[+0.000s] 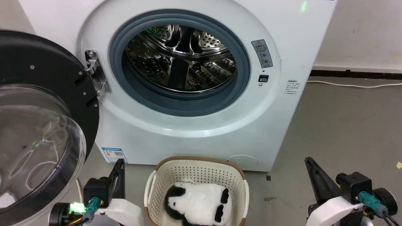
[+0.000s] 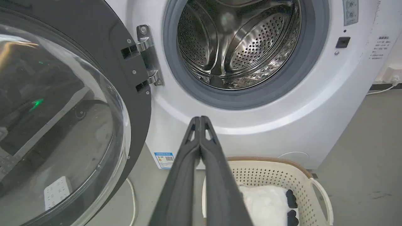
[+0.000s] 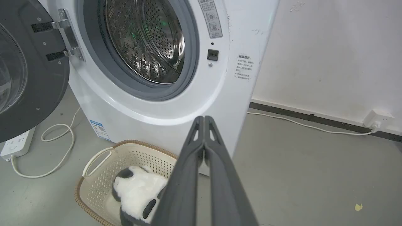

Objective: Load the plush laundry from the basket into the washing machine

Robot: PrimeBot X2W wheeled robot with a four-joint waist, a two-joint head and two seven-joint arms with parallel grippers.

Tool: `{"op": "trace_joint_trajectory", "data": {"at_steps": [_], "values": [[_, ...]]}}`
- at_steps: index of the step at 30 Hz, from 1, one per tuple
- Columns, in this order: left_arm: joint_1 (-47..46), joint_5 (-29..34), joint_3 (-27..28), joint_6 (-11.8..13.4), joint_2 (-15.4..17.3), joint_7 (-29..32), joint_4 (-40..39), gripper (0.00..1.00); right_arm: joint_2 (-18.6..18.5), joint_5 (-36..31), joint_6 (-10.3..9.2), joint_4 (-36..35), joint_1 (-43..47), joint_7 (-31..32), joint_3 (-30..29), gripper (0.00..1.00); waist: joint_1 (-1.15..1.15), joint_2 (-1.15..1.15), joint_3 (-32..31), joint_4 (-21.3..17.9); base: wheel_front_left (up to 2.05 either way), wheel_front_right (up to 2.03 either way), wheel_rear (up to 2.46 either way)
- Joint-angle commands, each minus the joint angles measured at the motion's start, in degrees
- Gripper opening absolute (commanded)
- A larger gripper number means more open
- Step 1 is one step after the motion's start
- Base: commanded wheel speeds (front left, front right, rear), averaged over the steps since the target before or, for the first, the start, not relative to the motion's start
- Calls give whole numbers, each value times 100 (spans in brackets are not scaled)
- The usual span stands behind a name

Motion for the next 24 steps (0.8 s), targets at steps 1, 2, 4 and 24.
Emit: {"op": "trace_joint_trajectory", "data": {"at_steps": [1,2,4,24], "values": [[-86,15,2,16,0,2,-25,0,-5,-43,-5,-27,-67,2,-4,0,0,0,0,0,0,0,0],[-86,15,2,16,0,2,-25,0,-5,-43,-5,-27,-67,2,-4,0,0,0,0,0,0,0,0],[-86,15,2,16,0,2,-25,0,-5,-43,-5,-27,-67,2,-4,0,0,0,0,0,0,0,0],[0,0,0,-1,0,-3,0,100,0,3,0,1,0,-3,1,100,0,0,0,0,0,0,0]]}}
